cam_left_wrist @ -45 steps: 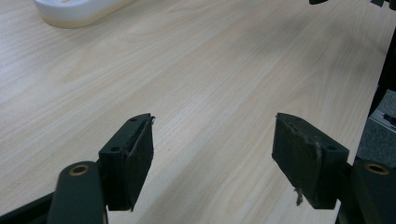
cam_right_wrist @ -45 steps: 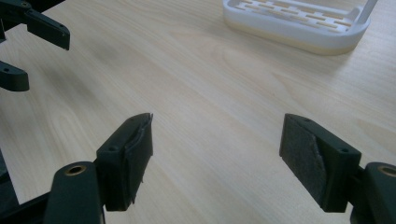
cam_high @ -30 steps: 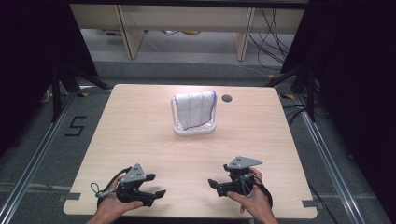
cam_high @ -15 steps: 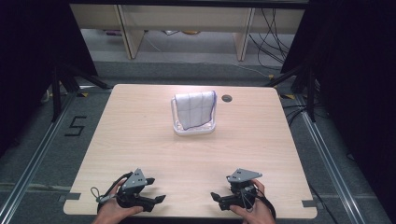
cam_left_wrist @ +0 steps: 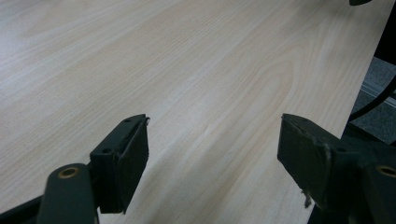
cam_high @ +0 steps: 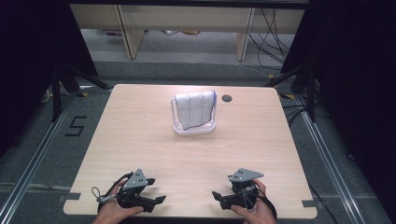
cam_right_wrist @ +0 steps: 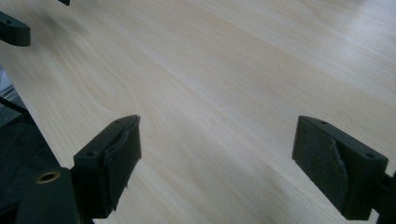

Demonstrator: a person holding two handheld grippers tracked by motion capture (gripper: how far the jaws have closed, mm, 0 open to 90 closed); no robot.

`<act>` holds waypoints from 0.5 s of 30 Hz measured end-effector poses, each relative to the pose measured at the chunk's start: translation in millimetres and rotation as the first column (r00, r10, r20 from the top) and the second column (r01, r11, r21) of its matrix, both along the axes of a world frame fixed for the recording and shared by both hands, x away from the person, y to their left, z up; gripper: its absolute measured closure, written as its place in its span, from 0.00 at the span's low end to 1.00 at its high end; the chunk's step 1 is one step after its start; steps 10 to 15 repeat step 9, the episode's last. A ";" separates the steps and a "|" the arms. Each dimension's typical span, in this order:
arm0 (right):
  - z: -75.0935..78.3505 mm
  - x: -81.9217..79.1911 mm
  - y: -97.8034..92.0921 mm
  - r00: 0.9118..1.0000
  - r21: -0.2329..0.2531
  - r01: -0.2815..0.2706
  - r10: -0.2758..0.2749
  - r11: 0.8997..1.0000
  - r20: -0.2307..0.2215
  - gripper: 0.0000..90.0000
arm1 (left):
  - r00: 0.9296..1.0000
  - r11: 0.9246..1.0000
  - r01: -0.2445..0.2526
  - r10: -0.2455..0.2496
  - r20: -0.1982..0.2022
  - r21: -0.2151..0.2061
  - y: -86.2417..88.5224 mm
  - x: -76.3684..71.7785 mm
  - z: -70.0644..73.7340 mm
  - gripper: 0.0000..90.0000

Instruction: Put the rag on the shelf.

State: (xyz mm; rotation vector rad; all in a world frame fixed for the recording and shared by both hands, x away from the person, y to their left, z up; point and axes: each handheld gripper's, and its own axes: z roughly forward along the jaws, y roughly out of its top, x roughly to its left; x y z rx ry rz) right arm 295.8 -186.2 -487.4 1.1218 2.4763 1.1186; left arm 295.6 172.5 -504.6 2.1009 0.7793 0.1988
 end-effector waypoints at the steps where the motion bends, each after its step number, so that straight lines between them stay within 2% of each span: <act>1: 0.0 0.0 0.1 1.000 0.001 0.002 -0.002 1.000 -0.001 0.18 | 1.000 1.000 0.013 -0.013 0.002 0.024 1.7 0.7 1.0 0.27; 2: 0.3 -0.6 0.4 1.000 0.002 0.010 -0.010 1.000 -0.012 0.18 | 1.000 1.000 0.008 -0.008 0.003 0.012 0.9 0.6 0.5 0.27; 3: 0.1 0.1 0.0 1.000 0.000 0.007 -0.007 1.000 -0.002 0.18 | 1.000 0.999 0.014 -0.014 0.007 0.037 2.5 1.4 1.1 0.27; 5: 0.1 0.2 -0.2 1.000 0.000 0.010 -0.010 1.000 -0.002 0.18 | 1.000 0.999 0.011 -0.011 0.006 0.039 2.5 1.4 1.0 0.27; 7: -0.7 -0.2 0.3 1.000 0.004 0.021 -0.021 1.000 -0.001 0.18 | 1.000 0.999 0.005 -0.005 0.004 0.032 1.7 1.3 0.2 0.26; 8: -0.7 1.4 -0.9 1.000 -0.006 0.009 -0.009 1.000 0.011 0.18 | 1.000 1.000 -0.004 0.004 -0.001 0.010 0.4 1.2 -1.0 0.26; 15: -0.7 1.4 -0.9 1.000 -0.006 0.009 -0.009 1.000 0.011 0.18 | 1.000 1.000 -0.004 0.004 -0.001 0.010 0.4 1.2 -1.0 0.26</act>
